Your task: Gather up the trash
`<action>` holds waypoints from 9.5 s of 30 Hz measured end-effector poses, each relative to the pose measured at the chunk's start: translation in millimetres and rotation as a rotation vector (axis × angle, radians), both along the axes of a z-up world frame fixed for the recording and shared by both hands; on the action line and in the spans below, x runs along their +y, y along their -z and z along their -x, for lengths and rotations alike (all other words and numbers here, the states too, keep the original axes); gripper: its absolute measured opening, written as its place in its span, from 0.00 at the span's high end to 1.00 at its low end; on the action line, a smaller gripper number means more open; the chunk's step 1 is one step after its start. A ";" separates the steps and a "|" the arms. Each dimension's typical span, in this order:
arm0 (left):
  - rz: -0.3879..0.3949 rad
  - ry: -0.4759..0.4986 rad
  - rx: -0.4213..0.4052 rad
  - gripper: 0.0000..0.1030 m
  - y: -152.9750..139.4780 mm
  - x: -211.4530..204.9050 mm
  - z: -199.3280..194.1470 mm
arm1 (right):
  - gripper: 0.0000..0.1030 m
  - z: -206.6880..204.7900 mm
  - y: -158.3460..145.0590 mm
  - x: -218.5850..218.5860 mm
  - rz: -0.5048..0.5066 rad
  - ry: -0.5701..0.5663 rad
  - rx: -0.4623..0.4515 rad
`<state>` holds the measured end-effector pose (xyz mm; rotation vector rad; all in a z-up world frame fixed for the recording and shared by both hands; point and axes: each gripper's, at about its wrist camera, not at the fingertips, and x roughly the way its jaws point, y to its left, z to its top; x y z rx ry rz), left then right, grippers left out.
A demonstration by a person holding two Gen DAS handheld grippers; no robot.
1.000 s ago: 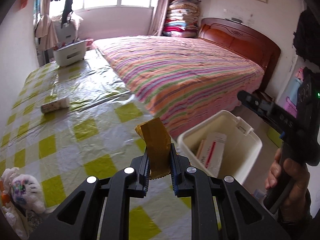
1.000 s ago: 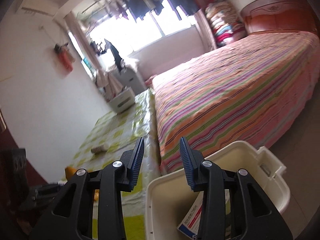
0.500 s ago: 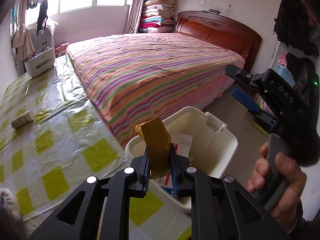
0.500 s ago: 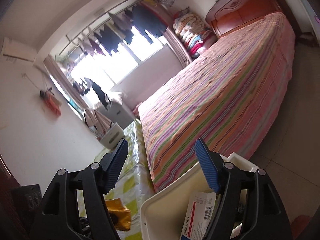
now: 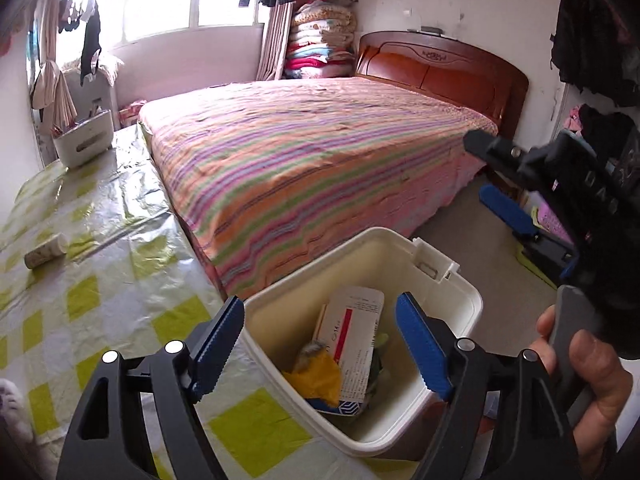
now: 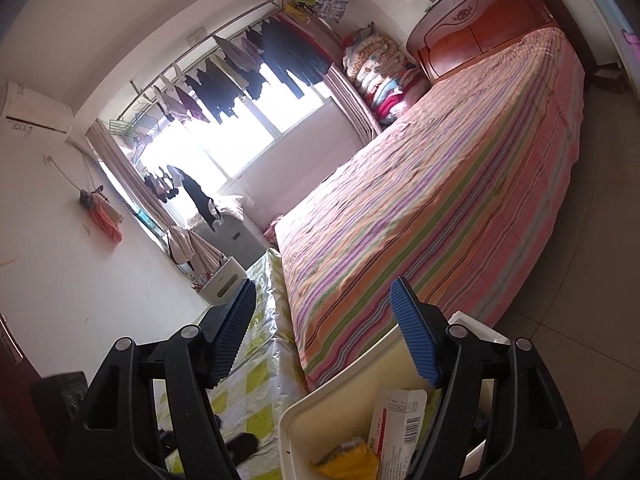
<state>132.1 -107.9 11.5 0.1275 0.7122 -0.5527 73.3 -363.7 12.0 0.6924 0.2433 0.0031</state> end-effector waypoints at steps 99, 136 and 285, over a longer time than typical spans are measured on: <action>0.134 -0.842 0.086 0.26 42.6 405.3 80.4 | 0.48 -82.4 27.1 423.0 0.293 -1.133 0.299; 0.217 -0.720 -0.148 0.78 -0.3 310.7 63.8 | 0.47 -17.8 -41.8 248.0 0.217 -0.780 0.000; 0.130 -0.866 -0.124 0.23 3.1 347.8 85.9 | 0.25 -32.9 0.2 276.6 0.300 -0.532 0.099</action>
